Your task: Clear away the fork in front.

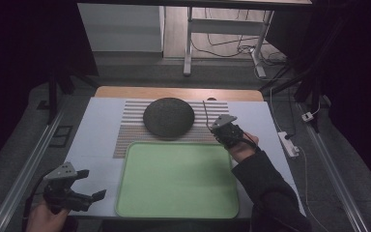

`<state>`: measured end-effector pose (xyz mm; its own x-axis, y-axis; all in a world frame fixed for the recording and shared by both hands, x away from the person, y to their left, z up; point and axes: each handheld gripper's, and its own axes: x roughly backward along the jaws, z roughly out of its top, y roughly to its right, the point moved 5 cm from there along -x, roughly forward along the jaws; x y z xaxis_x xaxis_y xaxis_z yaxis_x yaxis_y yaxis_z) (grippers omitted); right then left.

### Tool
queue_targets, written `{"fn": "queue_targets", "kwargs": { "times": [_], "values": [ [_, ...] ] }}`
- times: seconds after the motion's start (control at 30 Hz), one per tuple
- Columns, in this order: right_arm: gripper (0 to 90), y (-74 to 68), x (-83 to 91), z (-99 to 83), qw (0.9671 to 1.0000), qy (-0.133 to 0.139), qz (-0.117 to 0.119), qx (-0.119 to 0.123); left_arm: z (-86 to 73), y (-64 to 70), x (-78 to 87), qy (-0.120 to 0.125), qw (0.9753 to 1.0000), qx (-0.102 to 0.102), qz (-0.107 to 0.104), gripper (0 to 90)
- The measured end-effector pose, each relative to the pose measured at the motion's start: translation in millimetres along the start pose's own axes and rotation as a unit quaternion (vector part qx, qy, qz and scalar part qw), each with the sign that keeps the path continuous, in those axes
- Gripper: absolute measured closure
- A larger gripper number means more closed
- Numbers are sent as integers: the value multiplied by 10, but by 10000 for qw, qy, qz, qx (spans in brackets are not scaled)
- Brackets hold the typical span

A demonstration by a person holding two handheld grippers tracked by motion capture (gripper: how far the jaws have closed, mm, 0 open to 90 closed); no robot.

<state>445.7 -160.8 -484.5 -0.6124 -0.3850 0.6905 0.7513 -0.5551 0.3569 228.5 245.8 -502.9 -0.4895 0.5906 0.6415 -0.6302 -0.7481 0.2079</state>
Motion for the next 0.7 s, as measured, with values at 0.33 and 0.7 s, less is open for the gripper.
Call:
{"fn": "queue_targets", "kwargs": {
  "times": [0.33,0.7],
  "values": [
    [900,-206,344,-76,9958,472,707,-353,139,66,-131,43,9991,-388,-162,0],
    [899,-526,636,-171,9859,847,1410,-315,330,149,-372,-201,9961,-746,-428,0]
  ]
}}
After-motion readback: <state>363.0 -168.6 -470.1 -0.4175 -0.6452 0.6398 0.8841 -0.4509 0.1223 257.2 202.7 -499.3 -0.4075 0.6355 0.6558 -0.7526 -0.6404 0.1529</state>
